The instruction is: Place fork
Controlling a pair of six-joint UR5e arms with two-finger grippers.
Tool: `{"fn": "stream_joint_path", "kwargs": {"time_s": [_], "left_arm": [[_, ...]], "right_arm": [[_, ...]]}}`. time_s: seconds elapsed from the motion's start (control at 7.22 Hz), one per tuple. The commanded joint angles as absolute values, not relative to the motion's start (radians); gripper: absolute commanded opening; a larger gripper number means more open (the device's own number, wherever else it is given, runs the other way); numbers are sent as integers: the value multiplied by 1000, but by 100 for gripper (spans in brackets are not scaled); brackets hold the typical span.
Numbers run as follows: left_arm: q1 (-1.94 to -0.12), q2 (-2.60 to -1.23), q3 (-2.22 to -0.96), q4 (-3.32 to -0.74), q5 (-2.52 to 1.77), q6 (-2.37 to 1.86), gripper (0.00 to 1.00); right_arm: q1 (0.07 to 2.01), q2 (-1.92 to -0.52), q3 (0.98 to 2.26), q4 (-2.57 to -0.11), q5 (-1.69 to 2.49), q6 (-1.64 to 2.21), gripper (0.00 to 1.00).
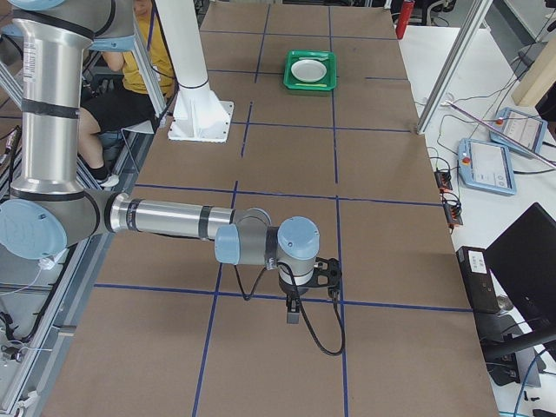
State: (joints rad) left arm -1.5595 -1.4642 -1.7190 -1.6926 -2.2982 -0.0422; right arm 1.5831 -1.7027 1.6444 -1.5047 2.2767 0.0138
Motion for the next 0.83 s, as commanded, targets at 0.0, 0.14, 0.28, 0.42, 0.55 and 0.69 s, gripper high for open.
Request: {"fn": "stream_joint_path", "kwargs": {"time_s": [0.0, 0.14, 0.28, 0.42, 0.55, 0.69], "left_arm": [[-1559, -1462, -1713, -1697, -2304, -41, 100], [-1559, -1463, -1706, -1698, -2304, -41, 100], [-1559, -1463, -1709, -1698, -2306, -41, 100], [-1560, -1462, -1716, -1698, -2306, -41, 100], [-1560, -1460, -1723, -1698, -2306, -41, 100], [-1560, -1462, -1717, -1698, -2306, -41, 100]], "right_arm": [[1583, -1703, 1644, -1505, 2276, 14, 100], [1583, -1703, 1644, -1505, 2278, 14, 100], [1583, -1703, 1644, -1505, 2276, 14, 100], [1583, -1703, 1644, -1505, 2278, 14, 100], [1583, -1703, 1644, -1505, 2278, 14, 100], [1583, -1703, 1644, -1505, 2278, 14, 100]]}}
